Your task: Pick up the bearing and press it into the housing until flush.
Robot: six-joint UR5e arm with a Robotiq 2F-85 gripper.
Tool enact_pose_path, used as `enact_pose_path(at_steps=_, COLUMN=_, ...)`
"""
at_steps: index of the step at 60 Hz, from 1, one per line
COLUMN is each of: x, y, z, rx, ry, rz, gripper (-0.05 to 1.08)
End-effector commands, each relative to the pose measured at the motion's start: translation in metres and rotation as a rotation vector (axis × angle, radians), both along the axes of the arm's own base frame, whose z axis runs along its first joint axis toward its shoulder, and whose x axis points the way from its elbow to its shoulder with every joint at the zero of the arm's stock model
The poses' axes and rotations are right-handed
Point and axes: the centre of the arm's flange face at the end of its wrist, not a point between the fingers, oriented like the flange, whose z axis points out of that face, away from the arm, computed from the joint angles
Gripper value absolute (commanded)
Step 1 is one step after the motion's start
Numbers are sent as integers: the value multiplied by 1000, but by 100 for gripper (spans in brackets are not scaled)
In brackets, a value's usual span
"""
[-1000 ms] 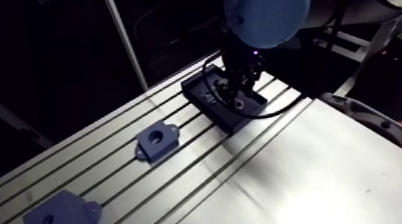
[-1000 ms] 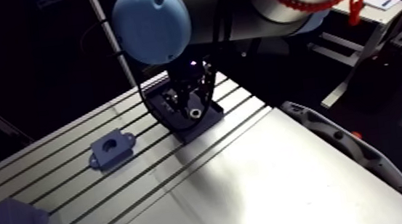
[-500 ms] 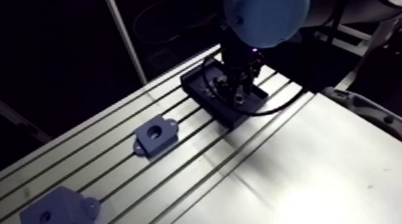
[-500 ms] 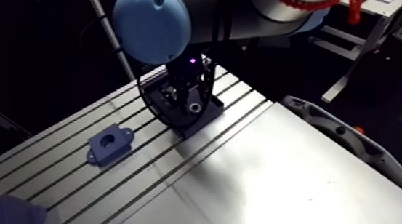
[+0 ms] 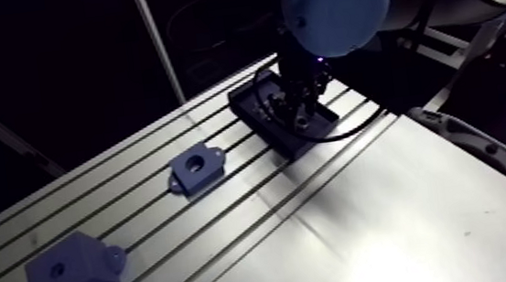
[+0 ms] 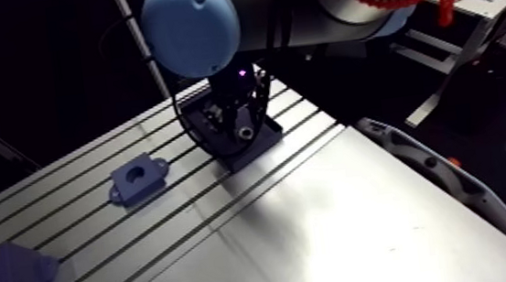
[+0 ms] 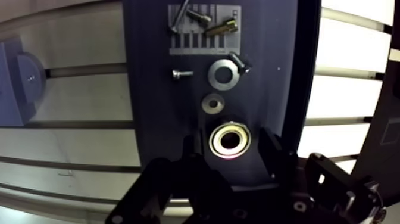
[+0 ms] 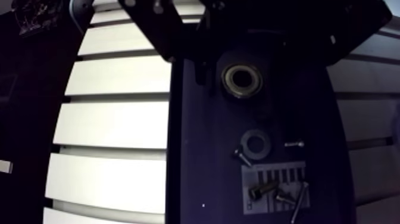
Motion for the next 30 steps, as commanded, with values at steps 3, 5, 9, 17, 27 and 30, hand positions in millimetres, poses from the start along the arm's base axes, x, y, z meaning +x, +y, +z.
enact_pose_path(at_steps=3, x=-1, y=-2, z=-3, rx=-3, ry=-4, rz=3, gripper=44)
enact_pose_path(at_steps=5, x=-1, y=-2, z=-3, rx=-4, ry=-5, rz=3, gripper=45)
enact_pose_path(at_steps=9, x=-1, y=-2, z=-4, rx=-5, ry=-5, rz=4, gripper=45)
enact_pose_path(at_steps=17, x=-1, y=-1, z=-4, rx=-3, ry=-8, rz=3, gripper=46)
enact_pose_path(at_steps=27, x=0, y=-1, z=-4, rx=-1, ry=-10, rz=3, gripper=47)
enact_pose_path(at_steps=30, x=-1, y=-2, z=-4, rx=-1, ry=-10, rz=4, gripper=47)
